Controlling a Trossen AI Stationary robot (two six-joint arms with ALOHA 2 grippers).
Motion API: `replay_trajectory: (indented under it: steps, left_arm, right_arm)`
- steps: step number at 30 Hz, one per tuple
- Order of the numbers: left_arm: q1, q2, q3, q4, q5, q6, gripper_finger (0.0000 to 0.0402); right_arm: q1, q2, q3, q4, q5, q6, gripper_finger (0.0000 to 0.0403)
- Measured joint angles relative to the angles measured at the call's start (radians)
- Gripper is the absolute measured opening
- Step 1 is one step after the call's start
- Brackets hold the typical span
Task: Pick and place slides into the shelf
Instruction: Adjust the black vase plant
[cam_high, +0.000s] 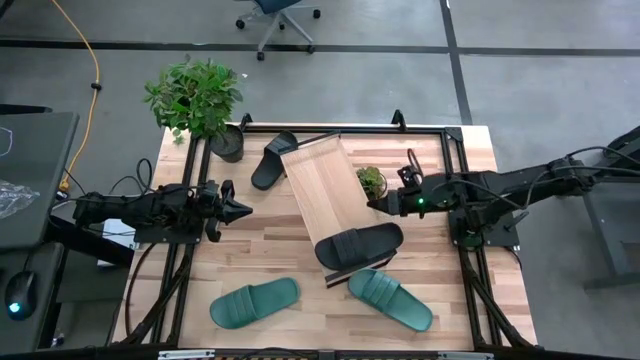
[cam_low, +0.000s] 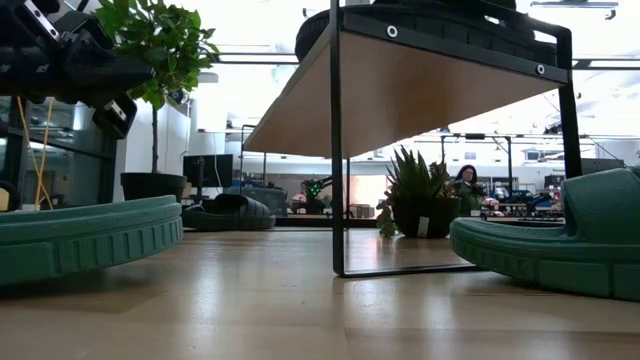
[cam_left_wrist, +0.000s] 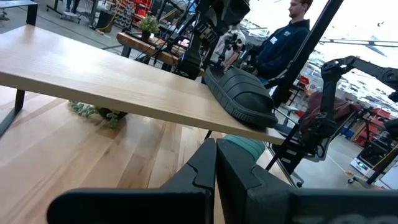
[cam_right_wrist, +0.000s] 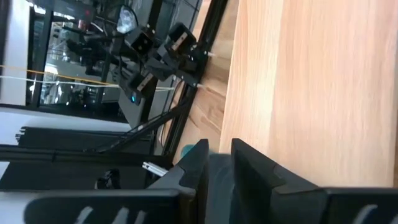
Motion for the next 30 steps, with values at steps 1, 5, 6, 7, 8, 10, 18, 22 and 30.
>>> replay_trajectory:
  steps: [1,5,6,7,8,10,18,22,30]
  left_arm:
    - [0.000,0.000,0.000,0.000,-0.001,0.000,0.0001]
    - [0.000,0.000,0.000,0.000,-0.001,-0.010,0.0001]
    - [0.000,0.000,0.000,0.000,-0.001,-0.011,0.0001]
    - [0.000,0.000,0.000,0.000,-0.001,-0.011,0.0001]
    - [0.000,0.000,0.000,0.000,-0.001,-0.011,0.0001]
    - [0.000,0.000,0.000,0.000,-0.001,-0.012,0.0001]
    - [0.000,0.000,0.000,0.000,-0.002,-0.020,0.0001]
    - [0.000,0.000,0.000,0.000,0.010,-0.037,0.0001]
    - [0.000,0.000,0.000,0.011,0.069,-0.038,0.0001]
  right_arm:
    - [-0.008,-0.005,0.000,-0.003,-0.004,-0.013,0.0060]
    - [-0.045,-0.036,0.000,-0.035,-0.053,-0.063,0.0060]
    - [-0.055,-0.049,0.000,-0.052,-0.070,-0.075,0.0060]
    - [-0.064,-0.063,0.000,-0.069,-0.084,-0.084,0.0060]
    - [-0.071,-0.079,0.000,-0.091,-0.091,-0.091,0.0060]
    - [-0.082,-0.113,0.000,-0.135,-0.093,-0.094,0.0060]
    - [-0.116,-0.282,0.000,-0.325,-0.082,-0.133,0.0060]
    - [-0.122,-0.349,-0.001,-0.377,-0.082,-0.086,0.0060]
    - [0.001,-0.294,-0.001,-0.214,-0.038,-0.120,0.0060]
